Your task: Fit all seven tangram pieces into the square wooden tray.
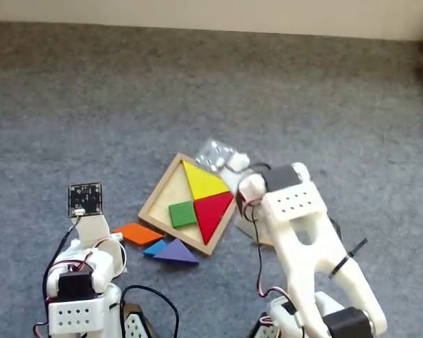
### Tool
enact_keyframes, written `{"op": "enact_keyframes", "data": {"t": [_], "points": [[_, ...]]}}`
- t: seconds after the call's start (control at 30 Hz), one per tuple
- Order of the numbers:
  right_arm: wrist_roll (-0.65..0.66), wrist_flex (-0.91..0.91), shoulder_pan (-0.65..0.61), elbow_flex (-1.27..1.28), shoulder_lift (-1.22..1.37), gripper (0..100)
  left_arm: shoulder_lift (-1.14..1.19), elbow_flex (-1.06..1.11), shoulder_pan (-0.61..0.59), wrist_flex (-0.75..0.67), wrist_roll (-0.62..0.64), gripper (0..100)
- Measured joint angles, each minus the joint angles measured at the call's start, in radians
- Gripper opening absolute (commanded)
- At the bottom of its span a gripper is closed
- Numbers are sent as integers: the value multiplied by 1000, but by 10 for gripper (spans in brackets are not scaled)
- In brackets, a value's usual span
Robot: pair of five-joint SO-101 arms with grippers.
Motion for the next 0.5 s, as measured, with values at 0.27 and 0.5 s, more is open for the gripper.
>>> {"op": "enact_keyframes", "data": {"t": [0.27,0.5], "points": [[146,-120,57,121,68,224,0,0,0,0,0,6],[238,-209,123,121,207,224,0,0,0,0,0,6]]}}
